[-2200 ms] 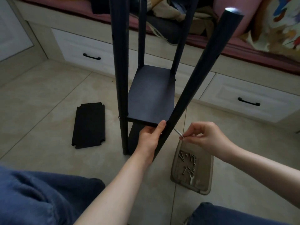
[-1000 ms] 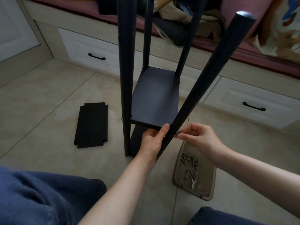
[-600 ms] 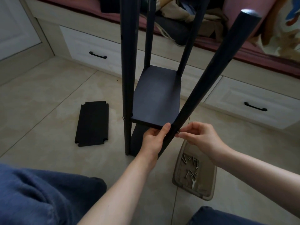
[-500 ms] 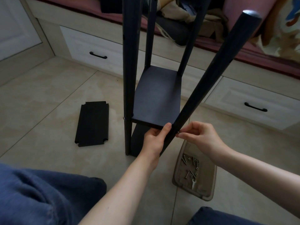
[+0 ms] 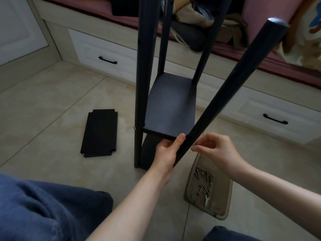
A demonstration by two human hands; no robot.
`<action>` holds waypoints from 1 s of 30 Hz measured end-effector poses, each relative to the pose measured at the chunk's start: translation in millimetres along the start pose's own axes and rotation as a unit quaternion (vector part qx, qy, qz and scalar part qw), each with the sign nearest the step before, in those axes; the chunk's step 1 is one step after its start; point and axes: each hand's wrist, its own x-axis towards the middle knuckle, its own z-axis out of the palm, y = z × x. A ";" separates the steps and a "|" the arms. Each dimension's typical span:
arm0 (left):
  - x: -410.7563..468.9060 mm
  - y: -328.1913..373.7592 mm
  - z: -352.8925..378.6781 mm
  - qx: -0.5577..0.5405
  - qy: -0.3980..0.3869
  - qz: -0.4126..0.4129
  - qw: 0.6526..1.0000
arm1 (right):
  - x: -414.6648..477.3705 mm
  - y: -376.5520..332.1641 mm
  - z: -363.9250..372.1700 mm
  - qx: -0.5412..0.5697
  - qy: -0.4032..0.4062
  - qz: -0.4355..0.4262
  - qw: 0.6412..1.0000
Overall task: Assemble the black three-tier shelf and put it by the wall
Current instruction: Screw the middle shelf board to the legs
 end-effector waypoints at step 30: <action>4.6 -4.8 1.9 -0.039 -0.001 -0.006 0.999 | 0.3 2.8 1.0 0.072 -0.003 0.059 0.996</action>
